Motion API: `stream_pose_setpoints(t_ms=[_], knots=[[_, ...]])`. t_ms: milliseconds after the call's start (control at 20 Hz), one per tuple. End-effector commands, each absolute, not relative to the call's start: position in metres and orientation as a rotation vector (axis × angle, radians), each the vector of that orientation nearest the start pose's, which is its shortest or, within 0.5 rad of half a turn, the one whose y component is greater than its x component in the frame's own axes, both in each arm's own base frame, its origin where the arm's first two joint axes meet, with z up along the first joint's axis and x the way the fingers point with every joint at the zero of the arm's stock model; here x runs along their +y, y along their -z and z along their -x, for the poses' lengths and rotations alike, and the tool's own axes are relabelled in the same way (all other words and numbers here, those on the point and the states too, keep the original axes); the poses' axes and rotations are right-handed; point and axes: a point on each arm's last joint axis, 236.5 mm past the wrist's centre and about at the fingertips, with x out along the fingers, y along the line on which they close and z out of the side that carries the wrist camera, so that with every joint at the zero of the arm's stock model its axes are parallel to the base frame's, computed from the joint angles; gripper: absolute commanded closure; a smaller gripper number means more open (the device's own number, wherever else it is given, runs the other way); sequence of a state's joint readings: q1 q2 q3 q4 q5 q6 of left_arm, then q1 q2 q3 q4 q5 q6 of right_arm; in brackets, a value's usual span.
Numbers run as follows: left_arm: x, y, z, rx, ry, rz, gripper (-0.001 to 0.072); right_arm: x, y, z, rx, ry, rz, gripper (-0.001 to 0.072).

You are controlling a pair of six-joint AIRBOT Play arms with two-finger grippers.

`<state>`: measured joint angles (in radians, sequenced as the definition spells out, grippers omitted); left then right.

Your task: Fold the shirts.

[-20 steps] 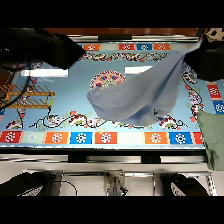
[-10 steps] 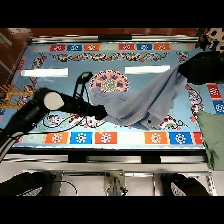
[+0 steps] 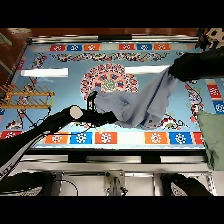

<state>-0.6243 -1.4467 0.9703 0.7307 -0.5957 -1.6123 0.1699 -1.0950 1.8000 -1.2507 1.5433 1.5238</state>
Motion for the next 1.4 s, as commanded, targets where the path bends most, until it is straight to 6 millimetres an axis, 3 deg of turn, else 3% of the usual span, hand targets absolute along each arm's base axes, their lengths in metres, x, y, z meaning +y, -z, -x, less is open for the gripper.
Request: stream_pose_setpoints(t_ms=[0, 250, 300, 450, 550, 650, 700, 750, 850, 950, 1050, 1200, 1350], knots=[[-0.366, 0.05, -0.34, 1.217, 0.5, 0.698, -0.0013, 0.14, -0.289, -0.33, 0.838, -0.514, -0.028, 0.0662], [-0.387, 0.049, -0.357, 1.211, 0.522, 0.704, -0.0013, 0.153, -0.294, -0.324, 0.834, -0.573, -0.059, 0.0662], [-0.388, 0.053, -0.356, 1.229, 0.523, 0.707, 0.008, 0.154, -0.294, -0.324, 0.834, -0.579, -0.062, 0.0662], [-0.391, 0.072, -0.344, 1.326, 0.488, 0.743, 0.0159, 0.157, -0.295, -0.323, 0.833, -0.59, -0.067, 0.0662], [-0.391, 0.078, -0.342, 1.342, 0.486, 0.738, 0.0517, 0.158, -0.295, -0.322, 0.834, -0.594, -0.069, 0.0661], [-0.393, 0.065, -0.347, 1.302, 0.54, 0.699, 0.0679, 0.157, -0.295, -0.322, 0.833, -0.593, -0.069, 0.0662], [-0.395, 0.049, -0.353, 1.257, 0.581, 0.676, 0.068, 0.157, -0.295, -0.322, 0.833, -0.593, -0.067, 0.0662], [-0.395, 0.029, -0.361, 1.203, 0.619, 0.66, 0.0681, 0.157, -0.295, -0.323, 0.83, -0.594, -0.058, 0.0662], [-0.385, -0.033, -0.386, 1.04, 0.696, 0.63, 0.0681, 0.152, -0.296, -0.328, 0.808, -0.574, -0.034, 0.0662], [-0.349, -0.122, -0.418, 0.828, 0.727, 0.615, 0.0682, 0.142, -0.309, -0.339, 0.743, -0.529, -0.007, 0.0662], [-0.299, -0.218, -0.437, 0.615, 0.724, 0.573, 0.0682, 0.137, -0.338, -0.347, 0.634, -0.498, 0.006, 0.0662], [-0.225, -0.354, -0.427, 0.33, 0.698, 0.492, 0.0682, 0.145, -0.402, -0.34, 0.437, -0.535, -0.025, 0.0662], [-0.179, -0.46, -0.397, 0.092, 0.675, 0.45, 0.0683, 0.173, -0.455, -0.303, 0.293, -0.686, -0.086, 0.0662]])
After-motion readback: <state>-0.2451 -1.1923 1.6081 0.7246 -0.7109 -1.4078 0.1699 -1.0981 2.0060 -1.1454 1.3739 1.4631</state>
